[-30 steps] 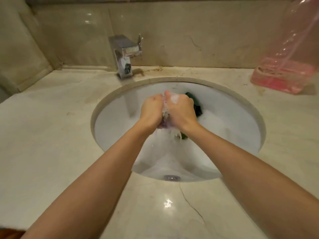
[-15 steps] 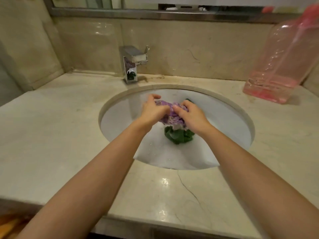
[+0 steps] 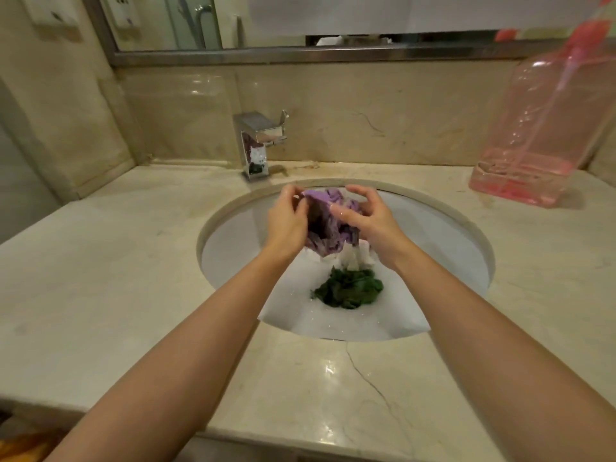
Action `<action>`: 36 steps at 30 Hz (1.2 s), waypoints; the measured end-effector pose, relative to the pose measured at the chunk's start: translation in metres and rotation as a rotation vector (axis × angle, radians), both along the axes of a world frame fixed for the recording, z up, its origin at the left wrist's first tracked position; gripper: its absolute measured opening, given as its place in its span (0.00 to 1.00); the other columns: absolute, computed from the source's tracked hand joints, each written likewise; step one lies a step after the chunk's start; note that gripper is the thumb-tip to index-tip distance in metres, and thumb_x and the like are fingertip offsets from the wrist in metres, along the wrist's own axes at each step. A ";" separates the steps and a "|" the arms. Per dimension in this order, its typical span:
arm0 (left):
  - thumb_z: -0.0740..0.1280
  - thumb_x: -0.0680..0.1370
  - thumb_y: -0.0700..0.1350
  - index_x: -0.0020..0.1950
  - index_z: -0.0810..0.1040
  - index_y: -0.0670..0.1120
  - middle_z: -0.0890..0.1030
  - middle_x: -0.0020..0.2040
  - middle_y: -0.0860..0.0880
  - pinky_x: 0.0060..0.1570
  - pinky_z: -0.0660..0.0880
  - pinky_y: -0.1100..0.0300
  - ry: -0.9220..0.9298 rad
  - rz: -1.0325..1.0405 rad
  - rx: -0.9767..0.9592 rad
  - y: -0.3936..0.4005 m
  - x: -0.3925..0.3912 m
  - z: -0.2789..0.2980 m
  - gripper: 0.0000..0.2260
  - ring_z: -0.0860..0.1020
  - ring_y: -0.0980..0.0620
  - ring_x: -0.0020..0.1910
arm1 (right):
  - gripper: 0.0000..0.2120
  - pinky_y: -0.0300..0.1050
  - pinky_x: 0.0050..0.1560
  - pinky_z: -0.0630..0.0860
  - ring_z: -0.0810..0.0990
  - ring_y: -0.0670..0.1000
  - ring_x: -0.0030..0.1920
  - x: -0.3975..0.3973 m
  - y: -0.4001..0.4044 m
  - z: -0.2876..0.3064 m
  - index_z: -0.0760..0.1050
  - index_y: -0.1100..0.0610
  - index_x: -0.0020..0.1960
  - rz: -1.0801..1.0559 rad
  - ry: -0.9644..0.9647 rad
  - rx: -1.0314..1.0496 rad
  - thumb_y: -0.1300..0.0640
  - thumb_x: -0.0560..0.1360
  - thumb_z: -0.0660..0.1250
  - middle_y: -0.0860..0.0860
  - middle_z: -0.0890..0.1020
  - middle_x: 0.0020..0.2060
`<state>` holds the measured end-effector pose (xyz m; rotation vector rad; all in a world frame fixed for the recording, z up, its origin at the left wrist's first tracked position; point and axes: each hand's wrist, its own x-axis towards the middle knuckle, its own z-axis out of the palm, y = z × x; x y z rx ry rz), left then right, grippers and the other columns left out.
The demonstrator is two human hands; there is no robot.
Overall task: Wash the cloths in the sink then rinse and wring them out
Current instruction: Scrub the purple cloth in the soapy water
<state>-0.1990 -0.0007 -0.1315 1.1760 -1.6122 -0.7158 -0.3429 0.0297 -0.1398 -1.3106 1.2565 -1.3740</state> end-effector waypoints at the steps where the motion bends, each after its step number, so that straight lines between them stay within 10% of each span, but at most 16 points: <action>1: 0.58 0.83 0.42 0.51 0.72 0.45 0.78 0.49 0.49 0.51 0.76 0.56 0.037 0.011 -0.008 0.000 0.001 0.001 0.04 0.77 0.50 0.50 | 0.21 0.35 0.40 0.78 0.81 0.48 0.50 -0.002 0.001 0.000 0.70 0.48 0.61 0.039 0.018 0.014 0.55 0.72 0.74 0.50 0.79 0.51; 5: 0.61 0.81 0.44 0.45 0.72 0.50 0.80 0.45 0.47 0.49 0.75 0.54 0.094 -0.033 -0.016 -0.002 0.000 -0.002 0.06 0.78 0.48 0.48 | 0.05 0.29 0.36 0.74 0.80 0.37 0.36 0.005 0.007 0.001 0.76 0.56 0.54 0.033 0.094 0.000 0.61 0.78 0.66 0.48 0.81 0.40; 15: 0.68 0.78 0.49 0.51 0.80 0.44 0.83 0.47 0.48 0.51 0.77 0.55 0.242 -0.209 0.069 0.009 -0.001 0.008 0.09 0.81 0.53 0.47 | 0.02 0.47 0.48 0.81 0.84 0.53 0.45 0.017 0.012 0.014 0.75 0.56 0.50 -0.154 -0.252 -0.078 0.61 0.79 0.64 0.54 0.83 0.44; 20: 0.74 0.73 0.46 0.47 0.77 0.46 0.82 0.47 0.45 0.51 0.78 0.53 0.201 -0.240 0.049 0.004 0.005 0.006 0.09 0.81 0.49 0.47 | 0.17 0.43 0.40 0.81 0.81 0.52 0.41 -0.001 0.018 0.016 0.71 0.52 0.52 -0.110 -0.202 -0.055 0.71 0.73 0.68 0.56 0.79 0.47; 23: 0.67 0.79 0.48 0.43 0.80 0.46 0.81 0.41 0.50 0.50 0.76 0.56 0.301 -0.150 0.104 -0.001 0.006 0.008 0.08 0.78 0.53 0.44 | 0.03 0.49 0.44 0.81 0.83 0.57 0.44 -0.005 0.016 0.013 0.76 0.56 0.51 -0.218 -0.093 -0.011 0.61 0.78 0.66 0.61 0.81 0.49; 27: 0.60 0.81 0.56 0.39 0.78 0.40 0.77 0.38 0.48 0.44 0.70 0.55 0.319 -0.033 0.131 -0.012 0.006 0.003 0.22 0.74 0.52 0.40 | 0.16 0.52 0.52 0.77 0.82 0.57 0.49 0.001 0.008 0.010 0.81 0.60 0.50 -0.315 0.145 -0.009 0.49 0.81 0.61 0.58 0.84 0.45; 32: 0.64 0.80 0.53 0.55 0.72 0.48 0.78 0.39 0.52 0.42 0.71 0.62 0.260 -0.008 -0.011 -0.012 0.006 0.010 0.10 0.76 0.57 0.40 | 0.17 0.52 0.62 0.75 0.81 0.51 0.55 0.015 0.000 0.003 0.78 0.55 0.57 -0.308 0.052 0.045 0.47 0.83 0.55 0.50 0.83 0.52; 36: 0.69 0.77 0.50 0.73 0.61 0.58 0.78 0.35 0.47 0.40 0.73 0.62 0.286 0.111 -0.159 -0.013 0.014 0.008 0.28 0.76 0.53 0.35 | 0.16 0.50 0.63 0.72 0.78 0.50 0.54 0.021 0.002 0.002 0.76 0.55 0.58 -0.338 0.061 0.034 0.47 0.83 0.55 0.50 0.81 0.51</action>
